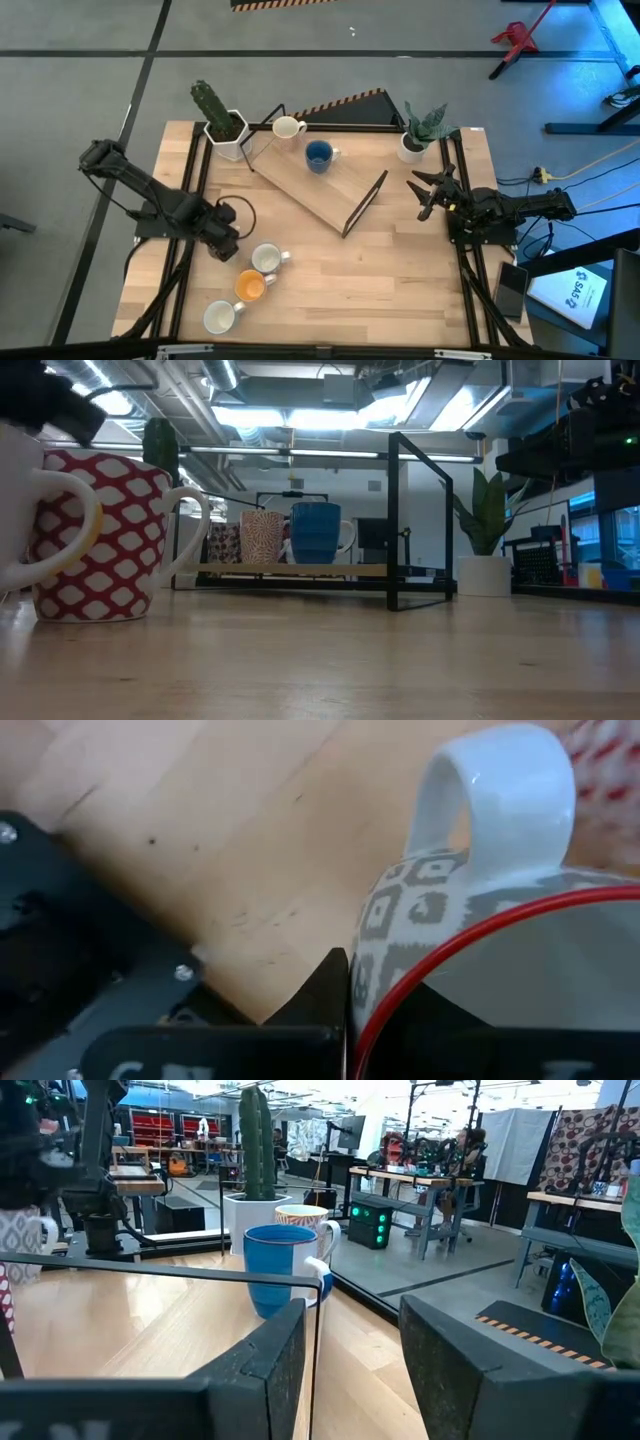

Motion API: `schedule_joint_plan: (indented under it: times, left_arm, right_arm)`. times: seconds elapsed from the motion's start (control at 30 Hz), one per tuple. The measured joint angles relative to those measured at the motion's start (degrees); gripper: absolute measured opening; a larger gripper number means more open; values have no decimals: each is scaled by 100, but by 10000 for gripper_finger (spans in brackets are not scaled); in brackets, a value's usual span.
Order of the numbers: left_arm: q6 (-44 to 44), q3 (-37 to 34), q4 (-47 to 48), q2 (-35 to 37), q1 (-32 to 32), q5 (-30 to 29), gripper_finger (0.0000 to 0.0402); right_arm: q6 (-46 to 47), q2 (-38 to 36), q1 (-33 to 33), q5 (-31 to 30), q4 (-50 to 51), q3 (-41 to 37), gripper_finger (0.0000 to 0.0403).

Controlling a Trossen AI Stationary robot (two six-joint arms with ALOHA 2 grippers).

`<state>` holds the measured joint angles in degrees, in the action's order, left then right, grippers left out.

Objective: Place coffee mugs
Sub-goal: Put the gray patterned mug on the shelf

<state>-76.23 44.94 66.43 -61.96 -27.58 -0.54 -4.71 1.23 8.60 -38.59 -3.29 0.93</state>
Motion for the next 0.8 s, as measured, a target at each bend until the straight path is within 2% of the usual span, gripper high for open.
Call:
schedule_joint_plan:
  times: [0.23,0.47,0.6,0.8]
  left_arm:
    - [441,546,54,174,889,-190,15]
    - [1370,1408,70,-146,2047,-413,15]
    - [2173,2078,-15,-548,2734,-636,15]
    - [3795,3231,-416,-1562,3449,-334,15]
  right_arm:
    - [-2,0,1,0,14,0,150]
    - [-6,1,-2,0,21,0,150]
    - [-26,2,-2,0,26,0,150]
    - [-26,2,-2,0,28,2,150]
